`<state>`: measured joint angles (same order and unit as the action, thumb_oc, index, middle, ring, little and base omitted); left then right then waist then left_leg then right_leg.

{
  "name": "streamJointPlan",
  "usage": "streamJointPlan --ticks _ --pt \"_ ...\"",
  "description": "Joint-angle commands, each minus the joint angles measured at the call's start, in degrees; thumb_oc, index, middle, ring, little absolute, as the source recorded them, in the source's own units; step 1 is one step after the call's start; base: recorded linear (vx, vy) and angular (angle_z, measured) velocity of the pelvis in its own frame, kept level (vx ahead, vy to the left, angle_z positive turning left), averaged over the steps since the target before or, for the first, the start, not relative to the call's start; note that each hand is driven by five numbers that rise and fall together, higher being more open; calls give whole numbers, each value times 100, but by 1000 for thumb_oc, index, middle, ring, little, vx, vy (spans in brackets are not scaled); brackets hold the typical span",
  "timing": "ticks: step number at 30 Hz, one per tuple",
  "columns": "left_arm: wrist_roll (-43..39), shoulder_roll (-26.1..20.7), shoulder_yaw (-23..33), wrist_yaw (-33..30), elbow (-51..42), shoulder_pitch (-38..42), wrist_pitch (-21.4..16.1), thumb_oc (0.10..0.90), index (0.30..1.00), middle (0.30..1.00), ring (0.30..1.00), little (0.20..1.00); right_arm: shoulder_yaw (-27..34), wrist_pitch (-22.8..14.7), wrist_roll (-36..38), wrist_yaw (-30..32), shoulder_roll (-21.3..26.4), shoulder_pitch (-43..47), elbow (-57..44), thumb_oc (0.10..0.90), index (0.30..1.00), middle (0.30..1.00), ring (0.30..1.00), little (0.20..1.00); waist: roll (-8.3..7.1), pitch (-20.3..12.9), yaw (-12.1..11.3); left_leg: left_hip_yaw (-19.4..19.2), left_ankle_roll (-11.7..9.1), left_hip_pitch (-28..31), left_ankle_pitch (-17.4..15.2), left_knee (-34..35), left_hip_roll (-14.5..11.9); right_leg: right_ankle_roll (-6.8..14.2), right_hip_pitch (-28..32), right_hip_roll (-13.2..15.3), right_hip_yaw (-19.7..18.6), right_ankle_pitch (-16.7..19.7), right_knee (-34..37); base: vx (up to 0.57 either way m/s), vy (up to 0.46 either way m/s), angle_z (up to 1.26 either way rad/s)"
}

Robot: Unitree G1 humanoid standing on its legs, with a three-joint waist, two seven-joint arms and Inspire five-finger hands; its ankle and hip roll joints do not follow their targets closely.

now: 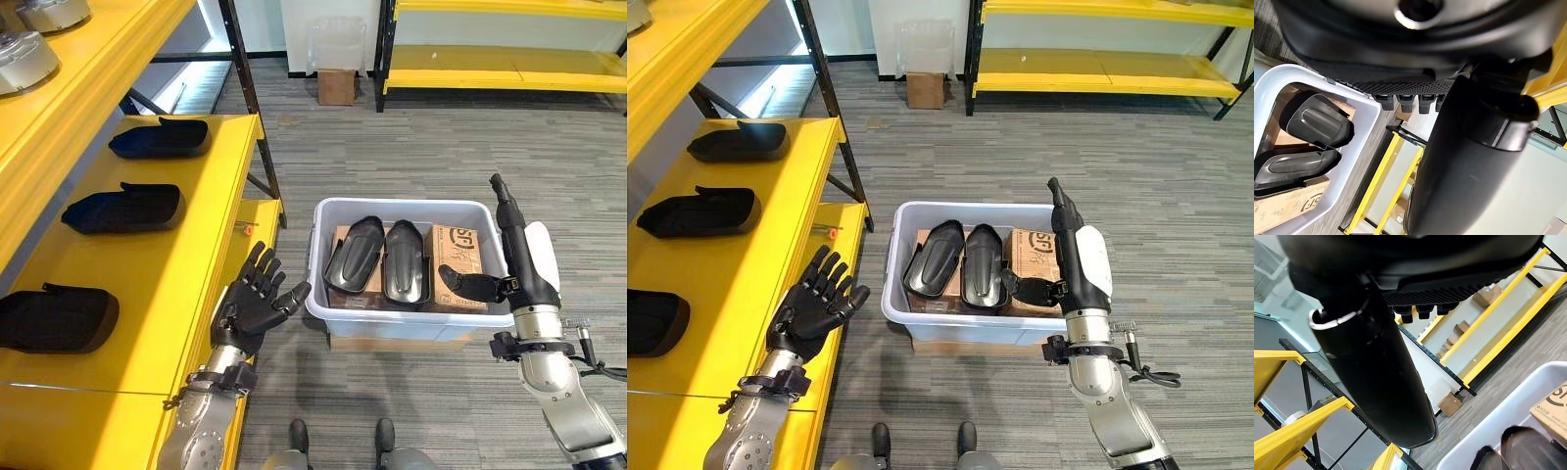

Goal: Move parts from the plastic box to the shelf.

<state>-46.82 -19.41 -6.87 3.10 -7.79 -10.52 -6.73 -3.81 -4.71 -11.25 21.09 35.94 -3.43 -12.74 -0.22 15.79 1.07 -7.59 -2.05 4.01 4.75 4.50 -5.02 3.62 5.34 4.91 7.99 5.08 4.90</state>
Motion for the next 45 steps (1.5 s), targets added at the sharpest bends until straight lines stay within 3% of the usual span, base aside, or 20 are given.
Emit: streamJointPlan --ticks 1,4,8,11,12,14,17,18,22,29,36,45 --pt "150 -254 220 252 -617 209 -361 900 1000 1000 1000 1000 -116 -420 -281 274 112 656 -231 900 1000 1000 1000 1000 -218 -605 -55 15 -161 -27 -203 -23 -100 -73 247 -32 -74 -461 -152 47 115 0" --pt "192 -278 235 289 -611 222 -328 900 1000 1000 1000 1000 -189 -420 -318 308 74 775 -178 900 1000 1000 1000 1000 -222 -641 -102 74 -56 48 -337 -77 19 -44 223 23 -77 -539 -350 52 192 -1" --pt "84 -331 172 381 -419 407 -152 900 1000 1000 1000 1000 -275 -293 -318 389 -28 951 -61 900 1000 1000 1000 1000 -226 -662 -98 139 229 61 -480 -166 201 24 -10 61 -77 -731 -1245 15 215 0" --pt "169 -350 92 415 -369 471 -112 900 1000 1000 1000 1000 -265 -375 -394 511 -149 987 -46 900 1000 1000 1000 1000 -249 -554 -31 220 447 85 -544 -221 313 310 -655 127 -212 -304 -2463 -34 75 -3" --pt "167 -383 64 390 -403 465 -187 900 1000 1000 1000 1000 -228 -399 -402 455 -215 986 -35 900 1000 1000 1000 1000 -254 -488 -10 304 453 150 -595 -209 336 358 -903 347 -328 -42 -2349 -11 -36 -4" --pt "109 -458 101 356 -462 447 -251 900 1000 1000 1000 1000 -218 -500 -401 394 -269 1011 32 900 1000 1000 1000 1000 -257 -469 -34 313 394 190 -666 -209 277 371 -914 534 -320 58 -1825 41 -170 8" --pt "-11 -554 227 340 -567 400 -259 900 1000 1000 1000 1000 -228 -533 -425 233 -337 1019 83 900 1000 1000 1000 1000 -303 -408 -4 410 289 407 -860 -132 113 578 -1209 768 -667 771 -912 72 -347 -6" --pt "-22 -559 273 333 -583 337 -276 900 1000 1000 1000 1000 -226 -484 -358 101 -298 1020 75 900 1000 1000 1000 1000 -307 -442 -19 393 213 485 -837 -1 -30 652 -1028 702 -699 571 -536 64 -305 1" --pt "-49 -501 206 291 -568 255 -346 900 1000 1000 1000 1000 -238 -411 -160 -65 -236 994 65 900 1000 1000 1000 1000 -358 -523 -98 269 52 460 -750 30 -199 705 -733 716 -356 439 -248 13 -243 25" --pt "-48 -337 125 254 -645 155 -311 900 1000 1000 1000 1000 -301 1 42 -256 42 1047 -54 900 1000 1000 1000 1000 -317 -635 -95 4 -249 396 -497 50 -508 495 -168 610 57 128 10 38 -99 7" --pt "-93 -348 113 215 -562 196 -268 900 1000 1000 1000 1000 -512 112 21 -236 117 1231 25 900 1000 1000 1000 1000 -266 -641 -110 -46 -322 342 -381 50 -635 384 -109 530 46 40 10 43 -35 -3" --pt "-35 -439 -8 104 -554 246 -137 900 1000 1000 1000 1000 -840 42 -146 -321 108 1574 33 900 1000 1000 1000 1000 -192 -582 -164 -54 -311 287 -365 50 -616 362 -145 534 10 0 10 55 -11 -4"
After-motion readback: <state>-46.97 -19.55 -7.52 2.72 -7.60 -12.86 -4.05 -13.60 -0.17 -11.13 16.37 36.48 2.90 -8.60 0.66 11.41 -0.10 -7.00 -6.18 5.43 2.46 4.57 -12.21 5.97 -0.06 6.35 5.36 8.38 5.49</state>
